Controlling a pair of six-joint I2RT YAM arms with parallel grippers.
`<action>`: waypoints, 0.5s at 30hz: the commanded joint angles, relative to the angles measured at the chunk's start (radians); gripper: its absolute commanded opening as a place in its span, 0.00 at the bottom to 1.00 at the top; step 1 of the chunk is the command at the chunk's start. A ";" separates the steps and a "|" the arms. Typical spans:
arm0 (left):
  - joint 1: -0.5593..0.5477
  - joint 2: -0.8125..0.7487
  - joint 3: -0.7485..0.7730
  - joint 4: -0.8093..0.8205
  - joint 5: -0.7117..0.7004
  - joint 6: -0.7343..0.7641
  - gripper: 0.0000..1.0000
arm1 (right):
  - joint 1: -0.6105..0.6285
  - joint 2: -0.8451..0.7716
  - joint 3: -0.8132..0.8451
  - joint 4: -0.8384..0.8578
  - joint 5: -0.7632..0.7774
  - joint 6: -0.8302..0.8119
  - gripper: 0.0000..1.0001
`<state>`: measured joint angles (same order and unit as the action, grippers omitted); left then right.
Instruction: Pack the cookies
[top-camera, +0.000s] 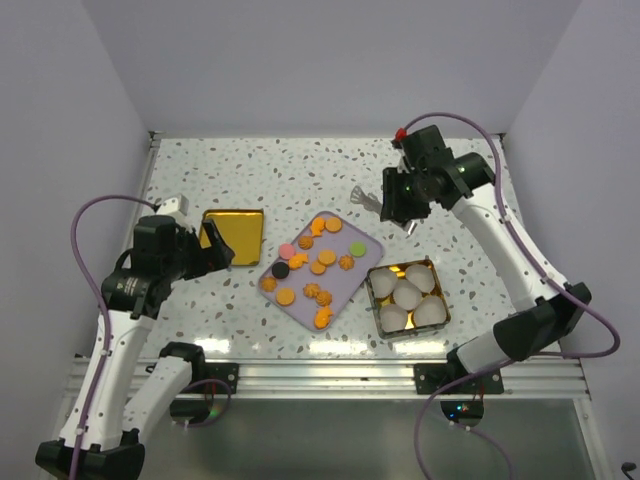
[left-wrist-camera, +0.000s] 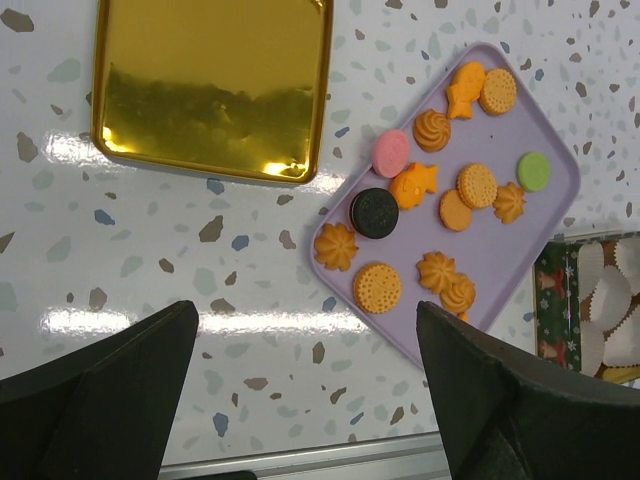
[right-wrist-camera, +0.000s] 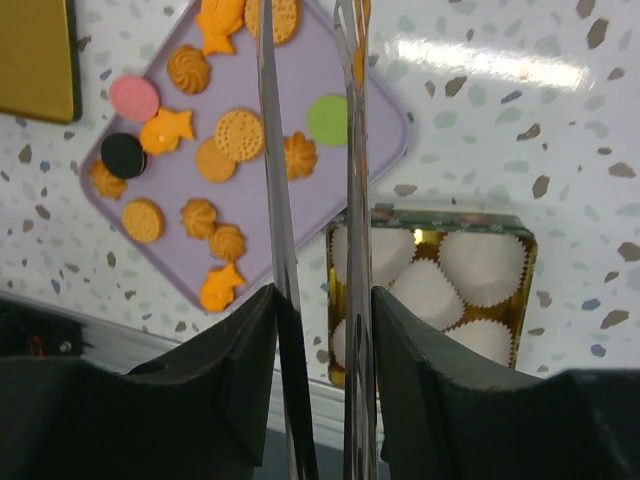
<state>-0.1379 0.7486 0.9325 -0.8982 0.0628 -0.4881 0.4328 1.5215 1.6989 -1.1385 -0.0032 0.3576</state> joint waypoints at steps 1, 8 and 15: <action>0.000 -0.017 -0.027 0.068 0.034 -0.018 0.96 | 0.072 -0.044 -0.027 -0.069 -0.055 0.047 0.43; 0.000 -0.035 -0.057 0.074 0.045 -0.024 0.96 | 0.211 -0.101 -0.094 -0.115 0.034 0.084 0.43; 0.000 -0.045 -0.058 0.076 0.087 -0.044 0.95 | 0.351 -0.086 -0.117 -0.136 0.133 0.138 0.41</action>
<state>-0.1379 0.7155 0.8749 -0.8753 0.1024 -0.5102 0.7406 1.4517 1.5684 -1.2533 0.0593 0.4526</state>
